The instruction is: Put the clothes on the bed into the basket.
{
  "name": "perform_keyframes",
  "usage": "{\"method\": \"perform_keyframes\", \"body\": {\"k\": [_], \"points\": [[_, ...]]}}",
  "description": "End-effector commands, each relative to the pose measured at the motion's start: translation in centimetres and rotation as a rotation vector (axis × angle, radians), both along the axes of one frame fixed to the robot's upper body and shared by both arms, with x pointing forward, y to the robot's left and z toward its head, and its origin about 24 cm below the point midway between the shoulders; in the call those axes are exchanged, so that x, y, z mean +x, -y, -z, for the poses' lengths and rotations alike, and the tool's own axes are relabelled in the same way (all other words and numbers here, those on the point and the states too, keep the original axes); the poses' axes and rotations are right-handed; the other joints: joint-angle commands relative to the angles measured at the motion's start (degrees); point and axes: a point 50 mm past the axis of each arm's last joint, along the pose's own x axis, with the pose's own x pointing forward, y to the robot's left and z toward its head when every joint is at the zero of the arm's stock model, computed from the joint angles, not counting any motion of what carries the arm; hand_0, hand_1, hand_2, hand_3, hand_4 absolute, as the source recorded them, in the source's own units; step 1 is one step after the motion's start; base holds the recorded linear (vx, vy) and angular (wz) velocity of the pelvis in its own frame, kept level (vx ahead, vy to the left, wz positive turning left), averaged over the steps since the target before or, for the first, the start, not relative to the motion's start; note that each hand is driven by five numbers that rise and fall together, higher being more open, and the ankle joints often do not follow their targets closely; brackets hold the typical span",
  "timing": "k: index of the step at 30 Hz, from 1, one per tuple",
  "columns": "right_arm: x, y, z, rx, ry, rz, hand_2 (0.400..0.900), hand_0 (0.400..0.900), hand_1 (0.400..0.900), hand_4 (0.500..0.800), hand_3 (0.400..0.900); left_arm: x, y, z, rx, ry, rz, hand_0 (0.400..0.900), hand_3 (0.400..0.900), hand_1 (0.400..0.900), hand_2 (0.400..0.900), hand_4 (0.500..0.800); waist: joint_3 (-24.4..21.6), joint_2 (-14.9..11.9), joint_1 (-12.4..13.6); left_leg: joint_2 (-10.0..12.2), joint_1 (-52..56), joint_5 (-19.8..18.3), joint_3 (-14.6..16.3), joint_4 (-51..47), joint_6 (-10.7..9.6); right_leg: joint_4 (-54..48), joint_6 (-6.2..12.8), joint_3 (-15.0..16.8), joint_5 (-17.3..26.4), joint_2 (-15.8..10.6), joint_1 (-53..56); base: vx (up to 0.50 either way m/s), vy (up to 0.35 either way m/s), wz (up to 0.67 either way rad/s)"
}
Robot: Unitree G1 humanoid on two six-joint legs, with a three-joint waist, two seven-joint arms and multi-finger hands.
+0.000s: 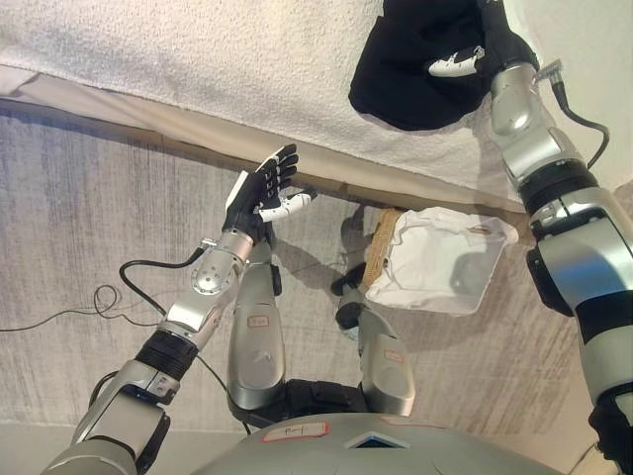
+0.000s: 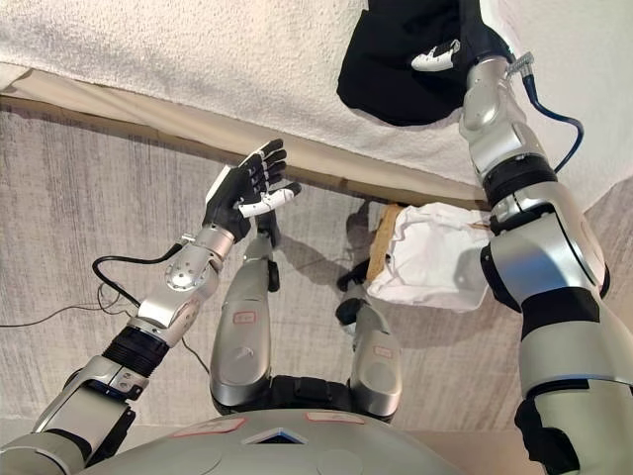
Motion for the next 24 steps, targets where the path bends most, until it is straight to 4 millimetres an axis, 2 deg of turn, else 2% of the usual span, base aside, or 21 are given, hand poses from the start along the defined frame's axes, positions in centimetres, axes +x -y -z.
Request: {"method": "perform_keyframes", "body": {"k": [1, 2, 4, 5, 6, 14, 24], "points": [[0.1, 1.8, -7.0, 0.037, 0.096, 0.046, 0.9, 0.9, 0.9, 0.8, 0.9, -0.3, 1.9, -3.1, -0.072, 0.134, 0.116, 0.9, 0.9, 0.9, 0.9, 0.8, 1.99, -0.95, 2.3, 2.44, -0.46, -8.86, 0.38, 6.44, -4.21, 3.58, 1.79, 1.89, 0.01, 0.27, 0.41, 0.01, -0.053, 0.15], [0.1, 2.2, -6.8, 0.046, 0.059, 0.072, 0.9, 0.9, 0.9, 0.8, 0.9, -0.4, 1.9, -2.9, -0.068, 0.124, 0.123, 0.9, 0.9, 0.9, 0.9, 0.8, 2.0, -0.93, 2.57, 2.47, -0.65, -8.67, 0.22, 6.26, -4.29, 3.46, 1.69, 1.62, -0.02, 0.43, 0.3, 0.0, -0.041, 0.14], [0.2, 1.8, -7.4, 0.071, 0.06, 0.079, 0.9, 0.9, 0.9, 0.8, 0.9, -0.4, 1.9, -3.0, -0.059, 0.12, 0.126, 0.9, 0.9, 0.9, 0.9, 0.8, 2.0, -0.91, 2.8, 2.45, -0.86, -8.36, -0.12, 6.04, -4.37, 3.27, 1.6, 1.4, -0.08, 0.77, 0.22, 0.0, -0.021, 0.09], [0.3, 1.4, -7.4, 0.094, 0.067, 0.067, 0.725, 0.725, 0.725, 0.695, 0.725, -0.3, 1.9, -2.9, -0.06, 0.115, 0.121, 0.9, 0.9, 0.9, 0.9, 0.8, 2.0, -0.86, 2.86, 2.44, -0.76, -8.2, -0.06, 5.77, -4.36, 3.19, 1.58, 1.41, -0.05, 0.89, 0.21, -0.01, -0.006, 0.05], [0.3, 1.4, -7.1, 0.09, 0.05, 0.067, 0.4, 0.4, 0.4, 0.5, 0.4, -0.3, 1.8, -2.9, -0.056, 0.113, 0.12, 0.9, 0.9, 0.9, 0.9, 0.8, 2.0, -0.82, 2.96, 2.4, -0.62, -7.99, -0.03, 5.41, -4.4, 3.02, 1.57, 1.39, -0.02, 0.98, 0.23, -0.01, -0.005, 0.05], [0.6, 0.6, -6.5, 0.131, 0.017, 0.073, 0.4, 0.4, 0.4, 0.5, 0.4, -0.2, 2.1, -2.9, -0.063, 0.102, 0.129, 0.9, 0.9, 0.9, 0.9, 0.8, 2.0, -0.82, 3.55, 1.79, 1.19, -6.28, -0.19, 2.05, -4.79, 1.21, 1.61, 0.64, 0.32, 1.82, 1.35, 0.0, -0.023, 0.08], [0.7, -0.3, -7.1, 0.145, 0.05, 0.061, 0.4, 0.4, 0.4, 0.5, 0.4, -0.2, 2.5, -2.7, -0.062, 0.092, 0.129, 0.9, 0.9, 0.9, 0.9, 0.8, 2.0, -0.76, 3.62, 1.6, 1.4, -5.97, -0.37, 1.39, -4.81, 0.61, 1.76, 0.48, 0.48, 2.19, 1.51, 0.0, 0.0, 0.0]]}}
